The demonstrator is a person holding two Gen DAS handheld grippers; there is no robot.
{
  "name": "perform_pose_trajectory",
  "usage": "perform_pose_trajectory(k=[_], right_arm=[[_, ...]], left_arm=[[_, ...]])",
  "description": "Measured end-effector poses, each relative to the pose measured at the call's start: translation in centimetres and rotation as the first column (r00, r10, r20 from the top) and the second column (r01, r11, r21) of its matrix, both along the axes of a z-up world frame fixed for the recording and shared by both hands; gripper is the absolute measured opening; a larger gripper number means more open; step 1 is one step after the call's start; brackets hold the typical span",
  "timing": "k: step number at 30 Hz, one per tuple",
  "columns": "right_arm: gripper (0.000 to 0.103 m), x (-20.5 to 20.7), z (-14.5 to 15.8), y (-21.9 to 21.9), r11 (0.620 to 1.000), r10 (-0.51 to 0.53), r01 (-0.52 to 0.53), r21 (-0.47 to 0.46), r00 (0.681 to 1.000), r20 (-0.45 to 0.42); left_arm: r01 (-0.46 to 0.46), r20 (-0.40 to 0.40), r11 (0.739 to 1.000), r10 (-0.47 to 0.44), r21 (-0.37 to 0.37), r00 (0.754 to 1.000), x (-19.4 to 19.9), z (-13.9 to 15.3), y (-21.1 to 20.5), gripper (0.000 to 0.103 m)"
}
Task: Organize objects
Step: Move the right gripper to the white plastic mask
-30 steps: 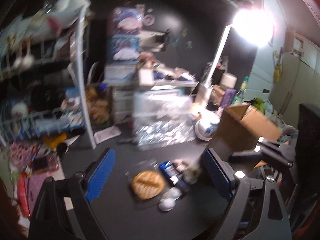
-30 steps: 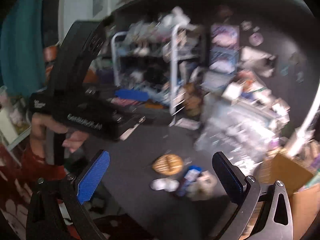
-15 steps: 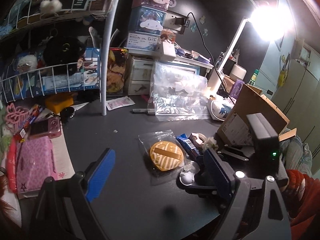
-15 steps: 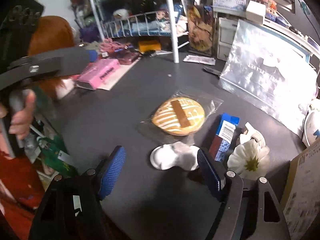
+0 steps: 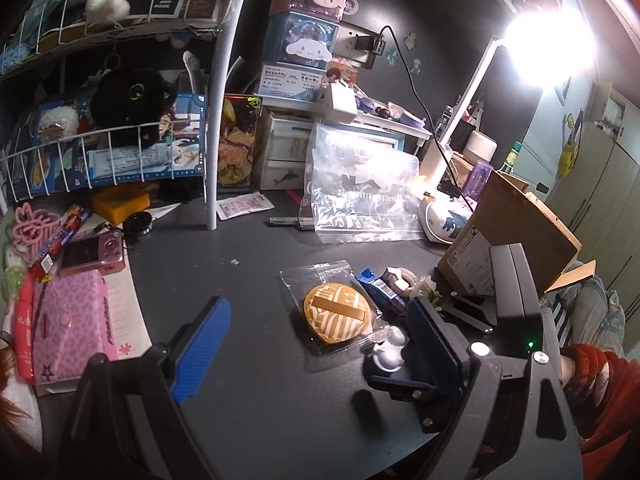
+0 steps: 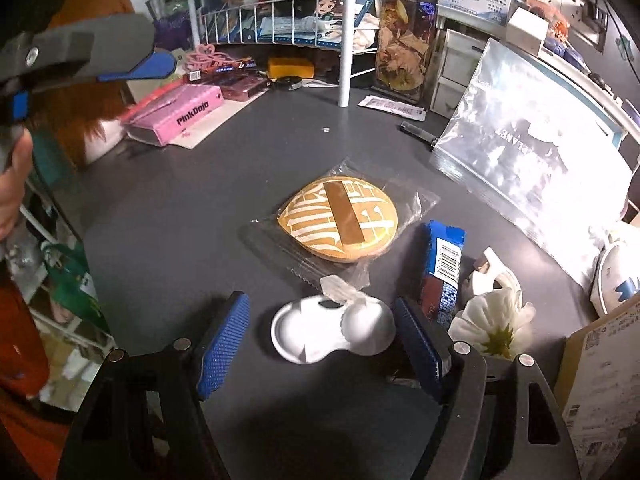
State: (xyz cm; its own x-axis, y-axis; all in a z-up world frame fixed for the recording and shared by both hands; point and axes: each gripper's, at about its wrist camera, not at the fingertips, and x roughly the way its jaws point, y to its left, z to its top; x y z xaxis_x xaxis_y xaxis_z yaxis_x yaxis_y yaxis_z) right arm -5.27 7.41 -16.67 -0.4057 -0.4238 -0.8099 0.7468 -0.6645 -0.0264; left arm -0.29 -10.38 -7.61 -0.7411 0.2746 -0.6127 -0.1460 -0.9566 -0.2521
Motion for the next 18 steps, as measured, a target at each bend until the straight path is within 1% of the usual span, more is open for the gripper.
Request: perform_pose_trajectory(k=[5, 9, 11, 12, 13, 16, 18], right_arm=[[0.072, 0.2, 0.0, 0.2, 1.000, -0.002, 0.002, 0.007, 1.000, -0.013], [0.072, -0.1, -0.5, 0.4, 1.000, -0.015, 0.015, 0.002, 1.000, 0.003], [0.068, 0.1, -0.5, 0.5, 1.000, -0.015, 0.015, -0.005, 1.000, -0.001], [0.060, 0.2, -0.5, 0.5, 1.000, -0.014, 0.014, -0.012, 1.000, 0.003], [0.060, 0.2, -0.4, 0.5, 1.000, -0.017, 0.017, -0.014, 1.000, 0.003], [0.060, 0.5, -0.4, 0.6, 1.000, -0.020, 0.020, -0.015, 1.000, 0.003], [0.060, 0.7, -0.3, 0.7, 0.999, -0.023, 0.023, -0.026, 1.000, 0.008]], left_arm=[[0.001, -0.002, 1.000, -0.001, -0.005, 1.000, 0.1, 0.1, 0.4, 0.088], [0.001, -0.002, 1.000, -0.001, -0.006, 1.000, 0.1, 0.2, 0.5, 0.088], [0.001, -0.001, 1.000, -0.001, -0.007, 1.000, 0.1, 0.2, 0.5, 0.088], [0.003, 0.002, 1.000, -0.003, -0.008, 1.000, 0.1, 0.2, 0.6, 0.088], [0.007, 0.006, 1.000, -0.007, -0.010, 1.000, 0.1, 0.2, 0.7, 0.088], [0.035, 0.029, 0.999, -0.034, -0.016, 0.999, 0.0, 0.1, 1.2, 0.088], [0.084, 0.058, 0.996, -0.084, -0.004, 0.995, -0.3, -0.1, 1.6, 0.088]])
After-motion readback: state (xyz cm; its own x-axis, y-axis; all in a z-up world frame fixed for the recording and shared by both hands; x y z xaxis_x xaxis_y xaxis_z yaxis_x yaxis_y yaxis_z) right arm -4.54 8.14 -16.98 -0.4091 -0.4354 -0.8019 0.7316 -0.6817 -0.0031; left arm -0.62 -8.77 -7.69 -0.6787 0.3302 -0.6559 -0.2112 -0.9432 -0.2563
